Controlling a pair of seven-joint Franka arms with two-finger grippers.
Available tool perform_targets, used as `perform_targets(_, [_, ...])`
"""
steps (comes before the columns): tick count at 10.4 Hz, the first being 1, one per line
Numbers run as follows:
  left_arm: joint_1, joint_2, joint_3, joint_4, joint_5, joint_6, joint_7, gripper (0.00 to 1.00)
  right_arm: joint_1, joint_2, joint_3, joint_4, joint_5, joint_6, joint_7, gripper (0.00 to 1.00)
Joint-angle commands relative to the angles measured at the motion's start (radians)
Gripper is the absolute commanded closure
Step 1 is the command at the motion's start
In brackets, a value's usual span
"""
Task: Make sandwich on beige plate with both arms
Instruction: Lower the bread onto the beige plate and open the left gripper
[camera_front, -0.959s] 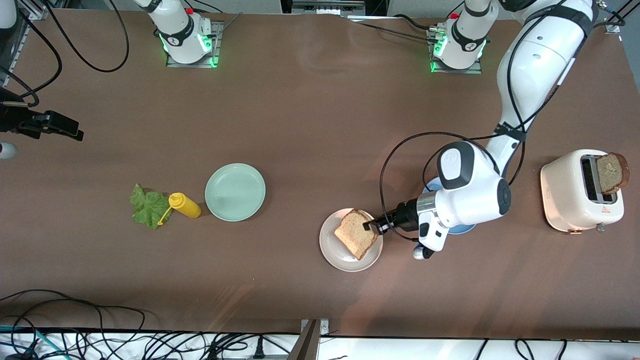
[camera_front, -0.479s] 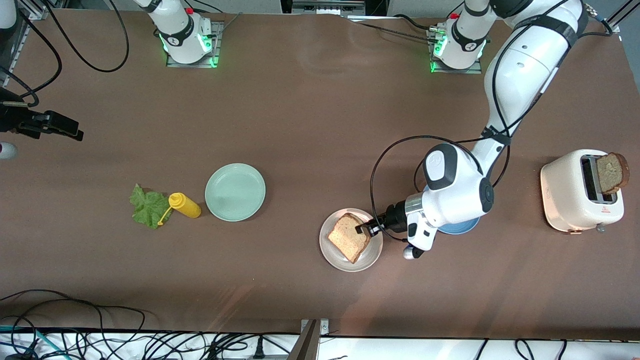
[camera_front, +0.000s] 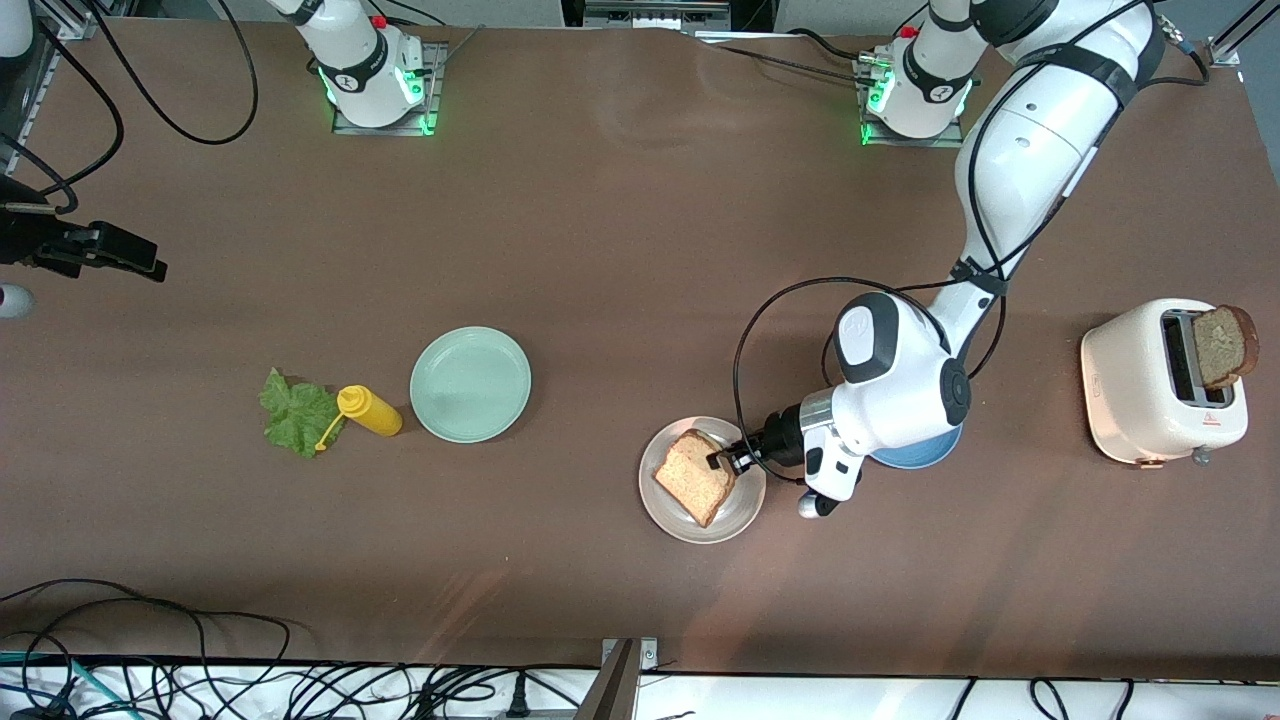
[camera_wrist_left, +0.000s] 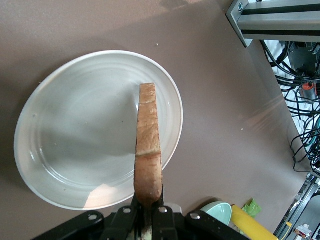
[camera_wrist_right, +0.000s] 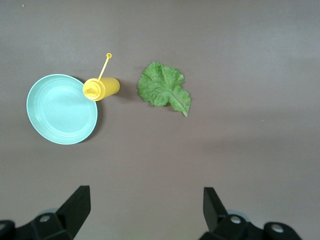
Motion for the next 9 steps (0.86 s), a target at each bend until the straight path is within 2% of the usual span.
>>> perform_targets(1, [-0.018, 0.007, 0.014, 0.024, -0.021, 0.005, 0.007, 0.81, -0.003, 0.004, 0.001, 0.015, -0.008, -0.005, -0.011, 0.00])
perform_targets(3, [-0.015, 0.004, 0.014, 0.024, -0.020, 0.005, 0.004, 0.45, -0.003, 0.004, 0.001, 0.015, -0.008, -0.007, -0.011, 0.00])
perform_targets(5, [-0.015, 0.001, 0.025, 0.020, -0.020, 0.004, 0.001, 0.20, -0.003, 0.004, 0.001, 0.015, -0.008, -0.007, -0.011, 0.00])
perform_targets(7, [-0.015, -0.007, 0.054, 0.008, -0.017, -0.018, 0.001, 0.12, -0.003, 0.004, 0.001, 0.015, -0.008, -0.007, -0.011, 0.00])
perform_targets(9, [-0.015, -0.007, 0.069, 0.004, 0.041, -0.073, -0.002, 0.02, -0.003, 0.004, 0.001, 0.015, -0.008, -0.007, -0.011, 0.00])
